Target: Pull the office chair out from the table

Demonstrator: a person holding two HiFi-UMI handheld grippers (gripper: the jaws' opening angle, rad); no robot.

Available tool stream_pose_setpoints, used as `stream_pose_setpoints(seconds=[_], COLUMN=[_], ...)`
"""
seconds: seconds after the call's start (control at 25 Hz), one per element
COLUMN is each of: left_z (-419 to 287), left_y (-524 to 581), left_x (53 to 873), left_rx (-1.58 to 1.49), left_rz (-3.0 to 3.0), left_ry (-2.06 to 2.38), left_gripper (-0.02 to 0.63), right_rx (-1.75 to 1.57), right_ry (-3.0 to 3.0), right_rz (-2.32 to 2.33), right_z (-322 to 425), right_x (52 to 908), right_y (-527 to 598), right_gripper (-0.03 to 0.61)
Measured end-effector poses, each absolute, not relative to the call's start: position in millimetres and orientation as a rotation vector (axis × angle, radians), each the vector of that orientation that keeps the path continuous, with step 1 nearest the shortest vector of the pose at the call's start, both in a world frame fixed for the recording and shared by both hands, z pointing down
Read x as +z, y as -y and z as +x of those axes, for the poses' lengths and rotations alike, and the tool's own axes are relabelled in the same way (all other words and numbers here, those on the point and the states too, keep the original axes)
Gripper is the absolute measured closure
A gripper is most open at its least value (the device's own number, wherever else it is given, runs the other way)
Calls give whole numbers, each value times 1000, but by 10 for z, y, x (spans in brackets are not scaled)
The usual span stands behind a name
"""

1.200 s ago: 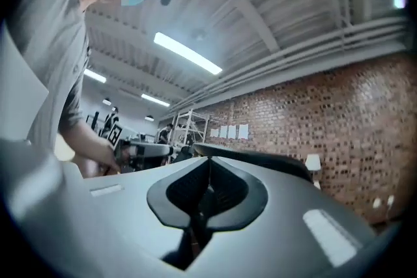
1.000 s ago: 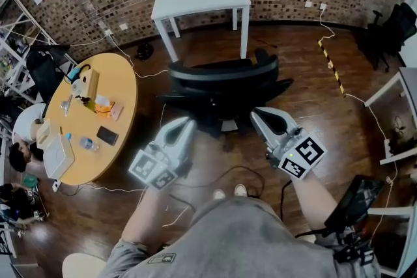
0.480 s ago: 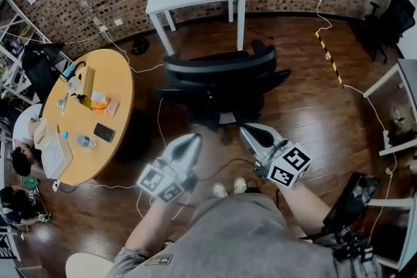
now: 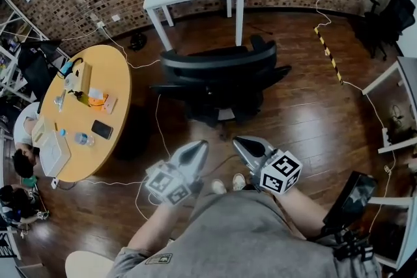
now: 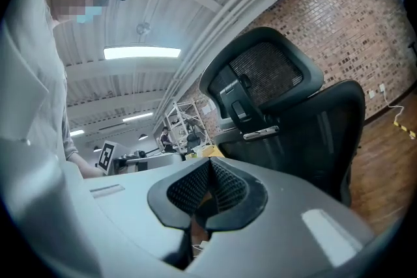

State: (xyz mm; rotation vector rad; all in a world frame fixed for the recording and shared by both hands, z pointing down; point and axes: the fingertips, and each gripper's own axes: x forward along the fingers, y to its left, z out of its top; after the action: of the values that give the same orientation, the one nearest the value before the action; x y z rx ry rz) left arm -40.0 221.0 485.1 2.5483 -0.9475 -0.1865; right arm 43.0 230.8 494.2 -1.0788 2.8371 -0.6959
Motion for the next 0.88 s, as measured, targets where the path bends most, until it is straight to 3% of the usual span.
stream_pose_setpoints(seconds=[0.88], left_z=[-419], left_y=[-2086], left_x=[4920], left_rx=[-174], left_rz=[2556], left_ry=[941], left_gripper=[612], right_rx=[-677], right_ry=[-2863], right_rz=[-1087], right_z=[356], right_x=[4980], right_y=[-2187], right_gripper=[569])
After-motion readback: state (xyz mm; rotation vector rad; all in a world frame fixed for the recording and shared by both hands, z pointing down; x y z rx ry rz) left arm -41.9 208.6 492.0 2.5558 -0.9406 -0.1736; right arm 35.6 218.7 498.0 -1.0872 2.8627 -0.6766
